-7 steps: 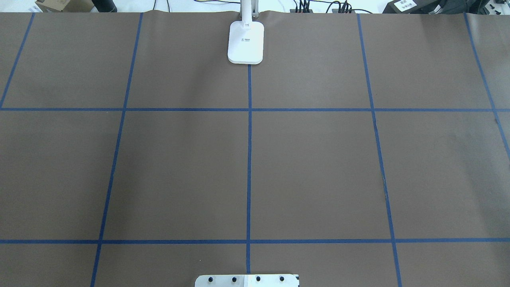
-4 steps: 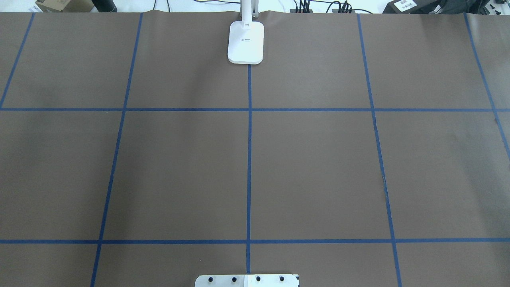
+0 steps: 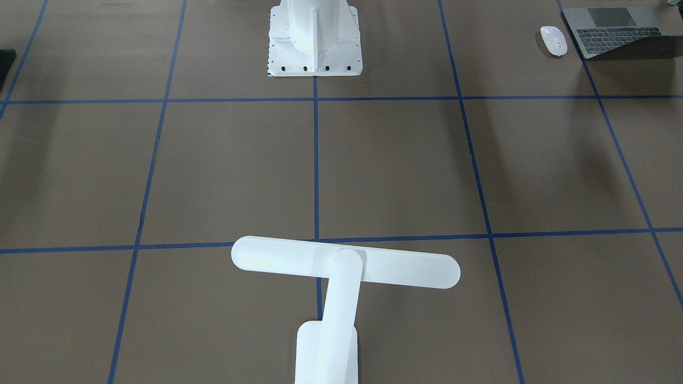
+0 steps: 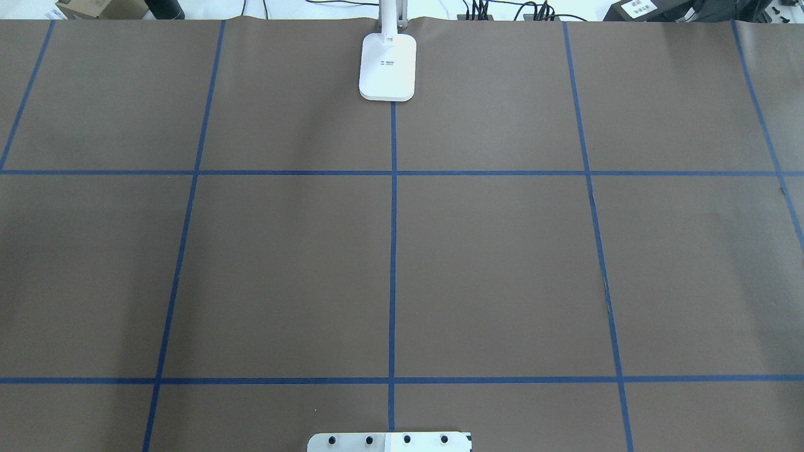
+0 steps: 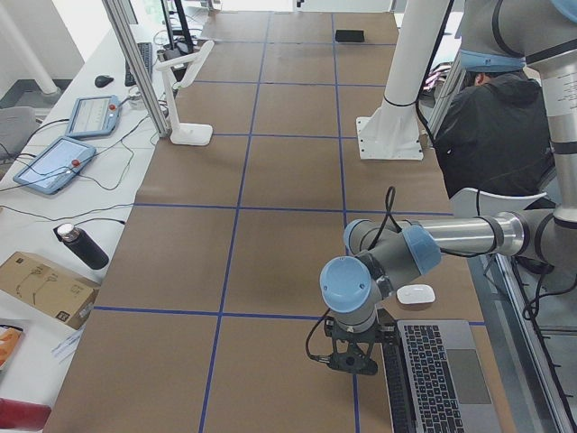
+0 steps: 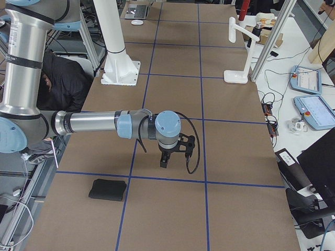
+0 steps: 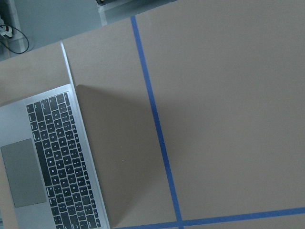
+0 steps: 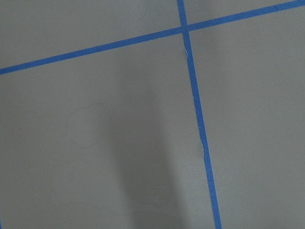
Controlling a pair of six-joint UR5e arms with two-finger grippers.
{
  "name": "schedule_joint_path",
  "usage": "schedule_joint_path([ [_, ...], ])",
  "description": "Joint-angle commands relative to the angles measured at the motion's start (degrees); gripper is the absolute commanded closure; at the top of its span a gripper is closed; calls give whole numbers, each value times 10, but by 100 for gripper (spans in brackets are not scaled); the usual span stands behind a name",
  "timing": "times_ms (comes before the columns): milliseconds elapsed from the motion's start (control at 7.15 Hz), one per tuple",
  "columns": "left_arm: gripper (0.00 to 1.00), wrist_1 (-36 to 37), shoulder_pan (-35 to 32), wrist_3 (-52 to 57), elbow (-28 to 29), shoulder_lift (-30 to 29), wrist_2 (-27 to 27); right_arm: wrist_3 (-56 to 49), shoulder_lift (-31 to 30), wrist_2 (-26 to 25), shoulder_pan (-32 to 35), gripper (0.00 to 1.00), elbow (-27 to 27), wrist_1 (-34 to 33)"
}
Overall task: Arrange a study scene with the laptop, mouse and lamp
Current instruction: 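Carry the open silver laptop with the left gripper toward the table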
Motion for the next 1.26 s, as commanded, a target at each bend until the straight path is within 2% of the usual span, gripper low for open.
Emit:
schedule_joint_path([
  [0,0,-15,1,0,35,12,-1,0,0,0,0,1,0,0],
  [420,0,-46,0,0,98,12,-2,0,0,-1,-1,1,-5,0],
  [1120,0,-45,0,3,108,13,-14,0,3,1,-1,1,-3,0],
])
